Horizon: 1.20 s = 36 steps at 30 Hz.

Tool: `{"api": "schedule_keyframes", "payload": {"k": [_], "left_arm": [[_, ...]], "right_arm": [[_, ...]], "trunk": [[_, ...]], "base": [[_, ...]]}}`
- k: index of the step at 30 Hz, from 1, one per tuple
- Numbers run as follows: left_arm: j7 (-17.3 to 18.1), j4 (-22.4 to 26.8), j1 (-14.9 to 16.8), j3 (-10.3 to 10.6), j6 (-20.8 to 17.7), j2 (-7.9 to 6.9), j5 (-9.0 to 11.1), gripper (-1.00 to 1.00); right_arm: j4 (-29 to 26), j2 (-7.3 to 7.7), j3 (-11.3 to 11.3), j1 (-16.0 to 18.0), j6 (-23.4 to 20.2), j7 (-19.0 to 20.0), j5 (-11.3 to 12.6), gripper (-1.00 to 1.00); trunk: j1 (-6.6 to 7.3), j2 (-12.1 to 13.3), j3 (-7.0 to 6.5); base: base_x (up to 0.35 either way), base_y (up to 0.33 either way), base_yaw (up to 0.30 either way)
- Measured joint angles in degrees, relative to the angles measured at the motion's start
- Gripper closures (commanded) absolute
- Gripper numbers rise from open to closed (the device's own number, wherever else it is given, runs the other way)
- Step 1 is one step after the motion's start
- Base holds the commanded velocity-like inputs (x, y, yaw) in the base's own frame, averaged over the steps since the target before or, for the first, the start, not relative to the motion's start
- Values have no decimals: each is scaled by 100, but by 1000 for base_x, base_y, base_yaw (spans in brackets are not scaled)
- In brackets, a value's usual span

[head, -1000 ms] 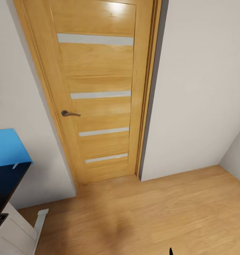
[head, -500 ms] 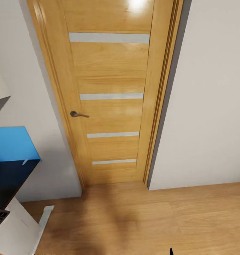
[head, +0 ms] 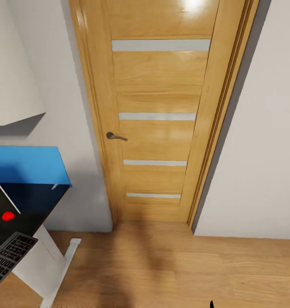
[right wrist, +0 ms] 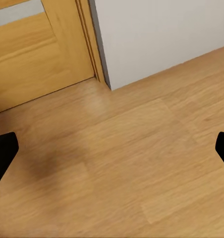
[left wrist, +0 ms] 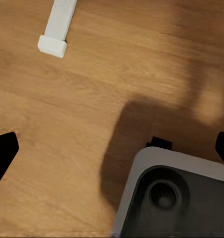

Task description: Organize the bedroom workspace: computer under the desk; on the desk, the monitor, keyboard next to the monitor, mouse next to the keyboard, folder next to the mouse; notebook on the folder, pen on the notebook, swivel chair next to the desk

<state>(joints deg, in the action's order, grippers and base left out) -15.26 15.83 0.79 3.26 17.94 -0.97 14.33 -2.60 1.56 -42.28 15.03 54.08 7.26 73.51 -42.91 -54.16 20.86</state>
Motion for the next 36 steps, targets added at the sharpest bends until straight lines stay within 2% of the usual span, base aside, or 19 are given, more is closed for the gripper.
{"api": "schedule_keyframes", "payload": {"k": [5,11,19,21,22,23,24,29,36], "left_arm": [[6,-330,0,-24,284,-36,140,-100],[6,-377,2,-27,372,-57,153,-100],[6,-385,0,-33,478,-72,158,-100],[8,-421,-1,-29,778,-65,161,-100],[8,-439,-1,-29,832,-64,161,-100],[9,-481,-1,-29,932,-62,163,-100],[10,-499,-1,-31,971,-61,163,-100],[10,-521,0,-31,1024,-53,163,-100],[1,-526,2,-33,1029,-46,163,-100]], "right_arm": [[8,2,-16,0,4,-19,-32,-100],[16,23,-22,0,4,-20,-232,-100],[18,9,-43,0,28,-20,-321,-100],[16,-4,-243,-1,112,-20,-451,-100],[16,-6,-303,-1,142,-20,-476,-100],[16,-13,-495,-1,240,-22,-543,-100],[17,-18,-576,-1,293,-25,-559,-100],[33,-43,-707,-1,369,-31,-594,-100],[171,-69,-735,0,373,-31,-601,-100]], "trunk": [[0,0,20],[0,0,50],[0,0,95],[0,0,105],[0,0,109],[0,0,111],[0,0,112],[0,0,117],[0,0,135]], "base": [[0,0,271],[0,0,248],[0,0,232],[0,0,157],[0,0,72],[0,0,46],[0,0,37],[0,0,95],[0,0,231]]}}
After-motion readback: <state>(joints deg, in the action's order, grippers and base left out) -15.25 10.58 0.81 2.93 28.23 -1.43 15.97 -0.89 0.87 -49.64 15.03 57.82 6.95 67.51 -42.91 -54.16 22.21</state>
